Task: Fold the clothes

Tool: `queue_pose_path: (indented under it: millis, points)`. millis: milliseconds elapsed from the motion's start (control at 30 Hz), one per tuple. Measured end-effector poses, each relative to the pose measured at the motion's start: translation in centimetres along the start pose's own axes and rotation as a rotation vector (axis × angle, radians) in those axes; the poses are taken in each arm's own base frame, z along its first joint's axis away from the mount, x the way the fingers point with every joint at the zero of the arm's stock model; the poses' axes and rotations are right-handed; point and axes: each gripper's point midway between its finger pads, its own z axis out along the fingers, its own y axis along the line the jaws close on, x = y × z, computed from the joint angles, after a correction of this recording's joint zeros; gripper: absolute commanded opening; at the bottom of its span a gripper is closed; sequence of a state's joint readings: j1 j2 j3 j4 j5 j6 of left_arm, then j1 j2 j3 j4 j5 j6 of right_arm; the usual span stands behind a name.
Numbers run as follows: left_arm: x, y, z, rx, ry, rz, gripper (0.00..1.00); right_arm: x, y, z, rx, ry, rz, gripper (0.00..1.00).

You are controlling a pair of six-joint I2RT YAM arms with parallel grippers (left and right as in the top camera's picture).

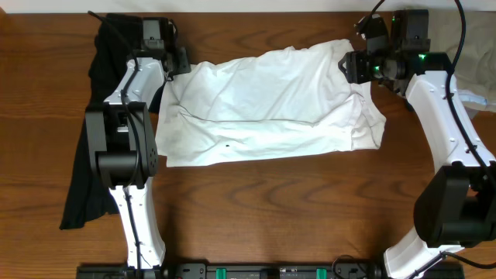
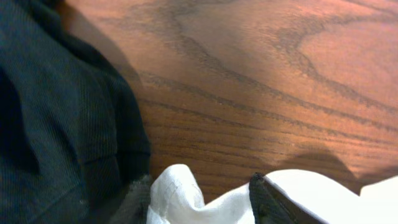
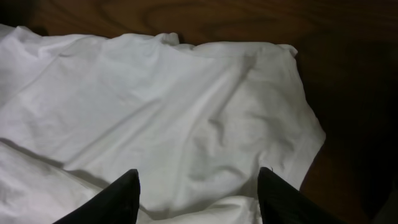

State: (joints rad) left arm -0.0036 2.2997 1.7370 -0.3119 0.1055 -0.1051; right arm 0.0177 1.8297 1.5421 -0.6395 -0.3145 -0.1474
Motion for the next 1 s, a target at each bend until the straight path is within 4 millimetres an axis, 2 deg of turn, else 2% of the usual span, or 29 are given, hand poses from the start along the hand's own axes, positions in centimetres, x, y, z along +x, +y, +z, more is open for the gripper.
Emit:
queue_pose_path:
  millis: [133, 200, 267, 367, 500, 633, 733, 833, 900, 1000]
  points:
    - [-0.1, 0.0, 0.0, 0.000, -0.003, 0.002, 0.43, 0.0, 0.0, 0.0, 0.001, -0.001, 0.000, 0.57]
    - [0.0, 0.0, 0.0, 0.000, -0.002, 0.000, 0.38, 0.0, 0.0, 0.0, 0.001, -0.001, 0.000, 0.57]
    - [0.0, 0.0, 0.0, 0.000, -0.002, -0.001, 0.28, -0.1, 0.0, 0.0, 0.001, -0.005, -0.002, 0.56]
    - [0.0, 0.0, 0.0, 0.000, -0.002, -0.002, 0.06, -0.4, -0.1, 0.0, 0.003, -0.016, -0.006, 0.52]
    - [0.2, 0.0, 0.0, -0.002, 0.009, 0.003, 0.06, -1.5, -0.2, 0.0, 0.009, -0.058, -0.019, 0.50]
    - [1.4, 0.3, 0.0, -0.010, 0.059, 0.002, 0.06, -3.2, -0.4, -0.2, 0.020, -0.127, -0.041, 0.51]
    - [2.5, 0.4, -0.5, -0.019, 0.107, -0.001, 0.06, -4.6, -0.7, -0.4, 0.035, -0.184, -0.057, 0.61]
    - [3.1, 0.5, -2.5, -0.031, 0.153, -0.005, 0.06, -6.0, -1.1, -0.7, 0.060, -0.238, -0.071, 0.63]
    - [2.6, 0.3, -5.3, -0.033, 0.160, -0.010, 0.06, -6.8, -1.3, -0.9, 0.075, -0.274, -0.079, 0.63]
    - [0.6, -0.5, -11.6, -0.024, 0.112, -0.017, 0.06, -7.7, -1.6, -1.0, 0.089, -0.311, -0.086, 0.63]
